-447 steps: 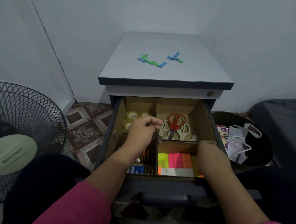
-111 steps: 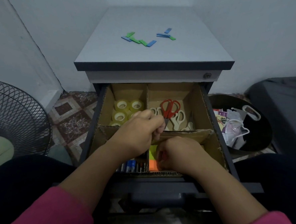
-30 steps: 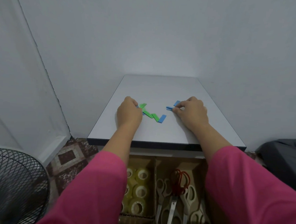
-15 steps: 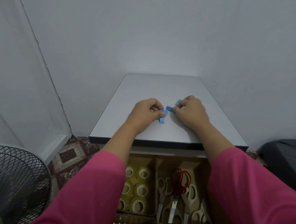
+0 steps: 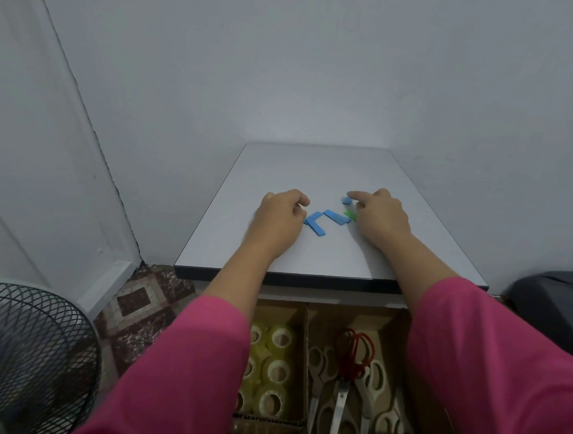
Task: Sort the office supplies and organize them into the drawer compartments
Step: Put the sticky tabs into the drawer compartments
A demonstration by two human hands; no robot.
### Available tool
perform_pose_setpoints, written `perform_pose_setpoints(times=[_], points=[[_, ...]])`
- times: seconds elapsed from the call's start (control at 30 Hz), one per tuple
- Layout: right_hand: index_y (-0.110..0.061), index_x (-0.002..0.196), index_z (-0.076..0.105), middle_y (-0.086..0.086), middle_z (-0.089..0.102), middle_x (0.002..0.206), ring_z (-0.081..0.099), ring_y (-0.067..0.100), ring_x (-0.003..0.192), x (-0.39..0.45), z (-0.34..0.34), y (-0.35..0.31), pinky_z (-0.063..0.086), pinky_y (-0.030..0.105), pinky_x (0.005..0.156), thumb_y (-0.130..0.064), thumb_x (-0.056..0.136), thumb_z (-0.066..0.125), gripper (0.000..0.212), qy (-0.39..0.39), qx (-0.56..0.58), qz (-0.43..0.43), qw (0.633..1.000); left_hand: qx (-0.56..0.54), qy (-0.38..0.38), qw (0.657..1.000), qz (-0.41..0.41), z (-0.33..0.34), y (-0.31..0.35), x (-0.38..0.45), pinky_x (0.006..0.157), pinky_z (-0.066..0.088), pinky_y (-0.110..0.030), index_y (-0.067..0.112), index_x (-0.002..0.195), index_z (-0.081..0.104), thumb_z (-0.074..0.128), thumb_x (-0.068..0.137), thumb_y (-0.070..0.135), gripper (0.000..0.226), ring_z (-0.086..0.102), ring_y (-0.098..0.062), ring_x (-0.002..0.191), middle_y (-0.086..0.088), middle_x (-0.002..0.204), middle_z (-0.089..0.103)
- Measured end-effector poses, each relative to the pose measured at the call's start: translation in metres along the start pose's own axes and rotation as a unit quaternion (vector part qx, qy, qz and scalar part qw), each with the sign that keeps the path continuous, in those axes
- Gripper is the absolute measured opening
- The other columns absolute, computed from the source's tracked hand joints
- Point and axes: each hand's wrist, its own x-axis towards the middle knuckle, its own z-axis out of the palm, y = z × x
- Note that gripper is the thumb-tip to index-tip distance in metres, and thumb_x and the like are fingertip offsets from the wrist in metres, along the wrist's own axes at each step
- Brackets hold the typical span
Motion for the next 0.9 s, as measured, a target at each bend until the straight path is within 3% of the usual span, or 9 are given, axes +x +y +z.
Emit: perform_pose_setpoints(times=[0.1,0.2,0.33,0.47,0.57,0.73,0.9], points=[[-0.035,0.126,0.058,0.008,0.047,0.121,0.048,0.031,0.110,0.006,0.001,-0.001,0.043,0.041,0.093,-0.032,0.101,0.033,0.036,-0.005,0.003,0.009,1.000,0.073,-0.003,0.997,0.030,0.000,0.003,0.001,0.090,0.047,-0.035,0.020,0.112,0.067,0.051,0.096,0.029,0.024,0.046,-0.017,0.108,0.000,0.106,0.057],[-0.028,0.107,0.066,0.005,0.052,0.114,0.052,0.028,0.105,0.008,0.001,-0.002,0.045,0.037,0.085,-0.040,0.093,0.049,0.025,0.020,0.043,0.035,0.998,0.110,-0.017,0.993,0.048,0.001,0.006,0.001,0.086,0.043,-0.032,0.020,0.109,0.070,0.051,0.096,0.031,0.026,0.040,-0.017,0.108,0.000,0.103,0.056],[-0.016,0.088,0.065,0.003,0.055,0.099,0.056,0.022,0.087,0.008,0.003,0.000,0.040,0.030,0.065,-0.031,0.081,0.064,0.017,0.054,0.084,0.062,0.993,0.101,-0.029,0.993,0.058,0.001,0.006,0.000,0.090,0.041,-0.031,0.027,0.108,0.071,0.052,0.096,0.030,0.023,0.038,-0.017,0.108,0.000,0.106,0.054],[-0.003,0.068,0.062,0.011,0.051,0.090,0.053,0.027,0.075,0.011,0.005,0.001,0.034,0.026,0.050,-0.021,0.075,0.059,0.019,0.073,0.093,0.096,0.988,0.119,-0.046,0.989,0.073,0.001,0.009,0.000,0.091,0.039,-0.030,0.030,0.115,0.068,0.049,0.097,0.037,0.027,0.036,-0.015,0.109,0.006,0.104,0.048],[-0.011,0.080,0.074,0.012,0.058,0.102,0.059,0.029,0.088,0.012,0.004,0.002,0.051,0.033,0.065,-0.017,0.076,0.057,0.018,0.065,0.114,0.090,0.987,0.137,-0.059,0.985,0.089,0.001,0.012,-0.001,0.091,0.037,-0.028,0.031,0.112,0.068,0.054,0.094,0.039,0.025,0.035,-0.013,0.108,0.009,0.103,0.046],[-0.022,0.082,0.066,0.006,0.061,0.108,0.058,0.023,0.096,0.010,0.001,0.003,0.049,0.033,0.075,-0.013,0.082,0.053,0.016,0.068,0.161,0.078,0.982,0.108,-0.057,0.987,0.102,-0.002,0.014,-0.003,0.090,0.036,-0.027,0.029,0.096,0.066,0.060,0.091,0.031,0.009,0.037,-0.014,0.111,0.007,0.109,0.053],[-0.023,0.095,0.066,-0.009,0.060,0.088,0.057,0.009,0.083,-0.011,-0.011,-0.007,0.048,0.024,0.073,-0.022,0.088,0.062,0.008,0.071,0.270,0.019,0.960,-0.013,0.011,0.998,0.053,-0.005,0.013,-0.006,0.080,0.043,-0.027,0.026,0.089,0.059,0.055,0.094,0.025,0.006,0.049,-0.009,0.088,0.006,0.096,0.048]])
